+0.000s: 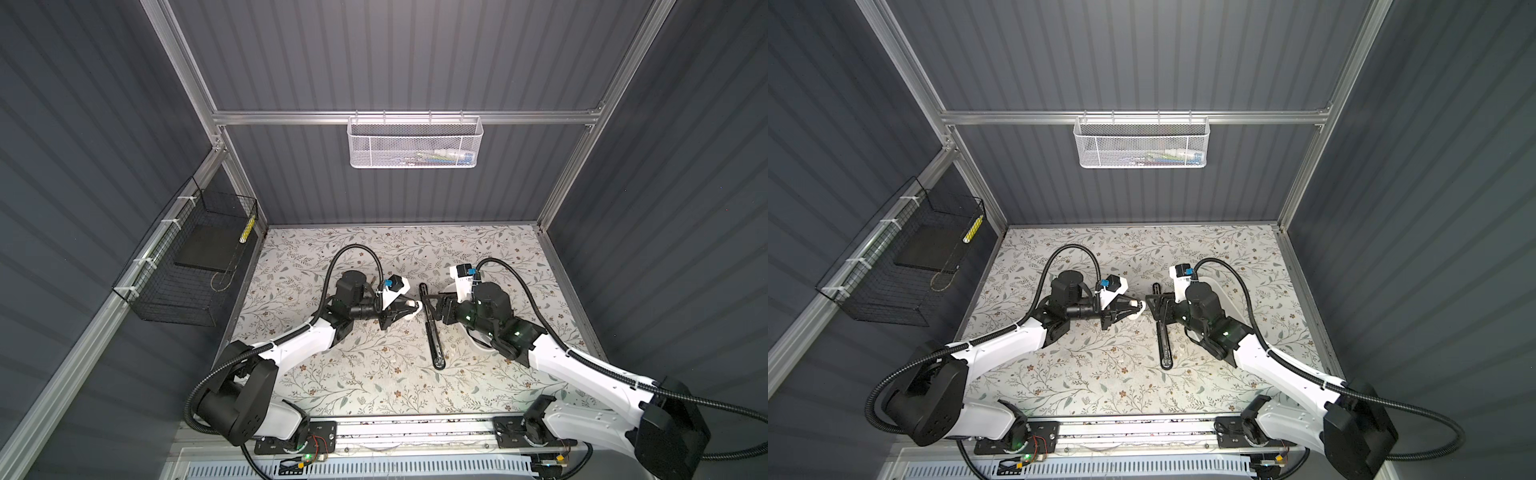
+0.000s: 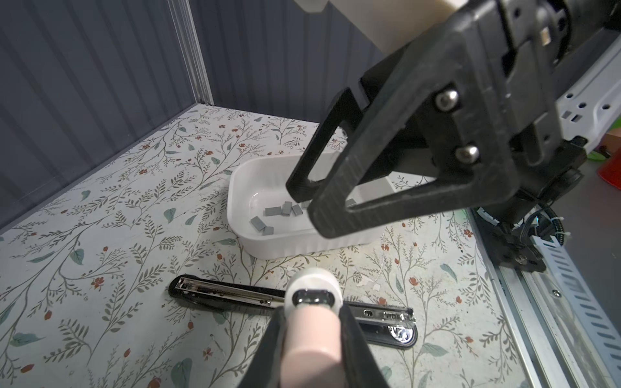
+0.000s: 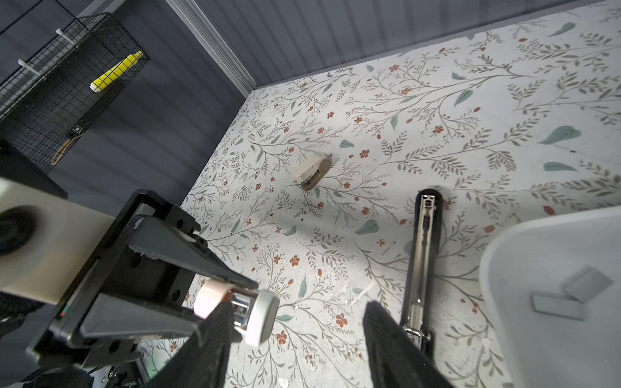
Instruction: Load the staples into the stapler
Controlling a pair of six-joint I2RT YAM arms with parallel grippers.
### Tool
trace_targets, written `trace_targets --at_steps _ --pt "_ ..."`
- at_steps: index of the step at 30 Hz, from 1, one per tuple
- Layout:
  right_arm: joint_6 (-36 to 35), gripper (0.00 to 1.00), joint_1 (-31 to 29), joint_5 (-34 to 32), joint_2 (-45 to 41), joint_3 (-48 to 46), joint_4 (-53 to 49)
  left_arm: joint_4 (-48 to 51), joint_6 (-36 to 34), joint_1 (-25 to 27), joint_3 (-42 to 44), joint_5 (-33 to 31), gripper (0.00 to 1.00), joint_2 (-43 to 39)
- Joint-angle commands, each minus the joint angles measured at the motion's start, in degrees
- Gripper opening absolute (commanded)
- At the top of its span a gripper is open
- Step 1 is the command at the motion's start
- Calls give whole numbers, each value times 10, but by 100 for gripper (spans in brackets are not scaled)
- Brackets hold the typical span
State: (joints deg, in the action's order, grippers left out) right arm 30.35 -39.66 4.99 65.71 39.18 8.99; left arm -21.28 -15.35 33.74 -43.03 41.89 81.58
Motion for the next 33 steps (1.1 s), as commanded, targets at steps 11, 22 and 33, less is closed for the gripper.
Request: trace_targets --at_steps 11,22,33 --pt "-16 56 -16 -30 36 26 -19 11 -16 3 -23 11 0 6" --pt "-6 52 -21 -31 67 39 -28 19 -11 3 -27 -3 0 6" --pt "1 46 -24 -30 106 59 -42 10 0 3 -19 -21 0 -8"
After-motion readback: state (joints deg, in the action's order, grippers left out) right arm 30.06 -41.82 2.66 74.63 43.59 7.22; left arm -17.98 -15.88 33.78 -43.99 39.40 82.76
